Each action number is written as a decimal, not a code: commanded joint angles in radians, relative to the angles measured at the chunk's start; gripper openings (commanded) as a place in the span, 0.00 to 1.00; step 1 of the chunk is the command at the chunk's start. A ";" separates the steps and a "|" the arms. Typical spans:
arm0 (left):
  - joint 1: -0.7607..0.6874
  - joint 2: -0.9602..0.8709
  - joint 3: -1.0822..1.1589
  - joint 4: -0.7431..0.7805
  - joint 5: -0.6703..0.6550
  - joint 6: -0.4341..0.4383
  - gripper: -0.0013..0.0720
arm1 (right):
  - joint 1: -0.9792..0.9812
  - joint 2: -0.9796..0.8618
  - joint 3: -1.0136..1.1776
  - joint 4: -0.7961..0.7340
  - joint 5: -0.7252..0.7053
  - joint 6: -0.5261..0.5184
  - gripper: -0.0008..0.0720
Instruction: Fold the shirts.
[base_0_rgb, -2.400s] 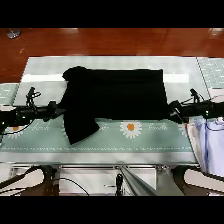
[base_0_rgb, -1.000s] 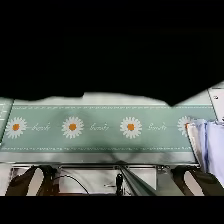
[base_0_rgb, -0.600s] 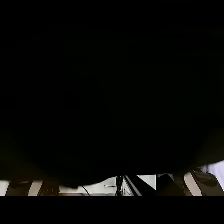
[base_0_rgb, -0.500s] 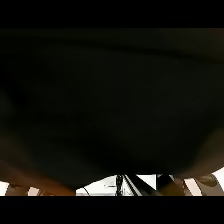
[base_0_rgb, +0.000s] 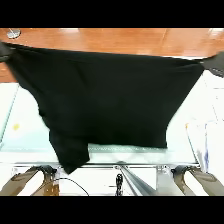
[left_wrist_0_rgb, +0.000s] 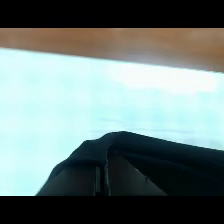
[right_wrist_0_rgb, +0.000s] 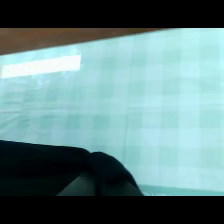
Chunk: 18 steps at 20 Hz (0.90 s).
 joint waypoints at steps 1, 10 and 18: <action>-0.068 -0.253 -0.024 -0.056 0.259 0.019 0.05 | 0.001 -0.280 -0.028 0.101 -0.215 -0.048 0.04; -0.122 -0.589 -0.024 -0.193 0.461 -0.120 0.05 | 0.001 -0.850 0.393 0.280 -0.129 -0.012 0.04; 0.000 -0.605 0.083 -0.190 0.060 0.045 0.05 | -0.039 -0.844 0.400 0.218 0.153 -0.085 0.04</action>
